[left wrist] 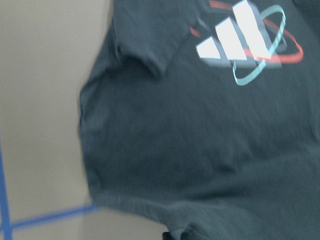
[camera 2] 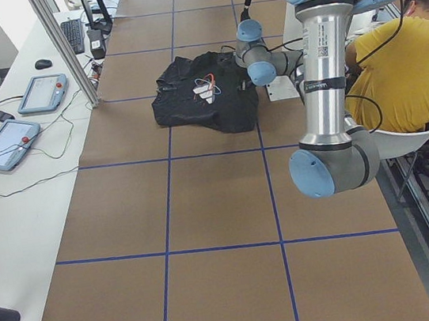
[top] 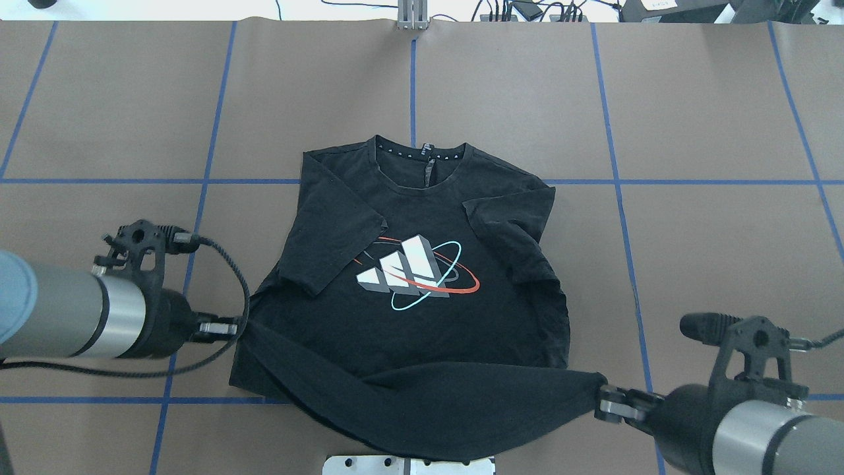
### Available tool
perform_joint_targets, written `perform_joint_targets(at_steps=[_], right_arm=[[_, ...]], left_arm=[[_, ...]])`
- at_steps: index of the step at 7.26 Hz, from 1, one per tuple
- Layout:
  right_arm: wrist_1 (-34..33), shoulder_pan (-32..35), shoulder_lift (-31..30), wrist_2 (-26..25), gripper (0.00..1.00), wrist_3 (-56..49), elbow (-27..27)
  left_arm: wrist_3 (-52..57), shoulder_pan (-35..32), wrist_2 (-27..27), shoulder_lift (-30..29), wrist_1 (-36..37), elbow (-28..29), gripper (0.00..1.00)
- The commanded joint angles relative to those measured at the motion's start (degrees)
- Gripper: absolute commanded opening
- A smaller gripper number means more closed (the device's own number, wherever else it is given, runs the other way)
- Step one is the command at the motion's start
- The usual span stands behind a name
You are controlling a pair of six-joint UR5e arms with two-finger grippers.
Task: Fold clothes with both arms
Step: 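Lift the hem with both grippers and carry it toward the collar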
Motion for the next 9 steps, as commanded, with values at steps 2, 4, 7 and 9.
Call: perform_joint_targets(at_steps=[2,4,7,9], right_arm=[[0.0,9.2,5.9,0.3,0.0,0.0,-4.9],[-0.1,14.7,7.3,0.7,0.0,-0.3,-8.0],[-0.1,22.2,16.5,4.4,0.0,-1.1,-19.1],[0.3,27.0,18.8,7.0,0.0,-4.2,-24.2]], left_arm=[[0.0,-9.5,0.0,-5.7,-0.1,4.6,0.0],[0.0,-14.0,0.0,-7.7,-0.1,6.1,0.0],[0.1,-15.0,3.6,-15.5,-0.5,17.7,0.0],[2.1,-15.1,6.1,-20.8,-1.5,26.0,0.0]])
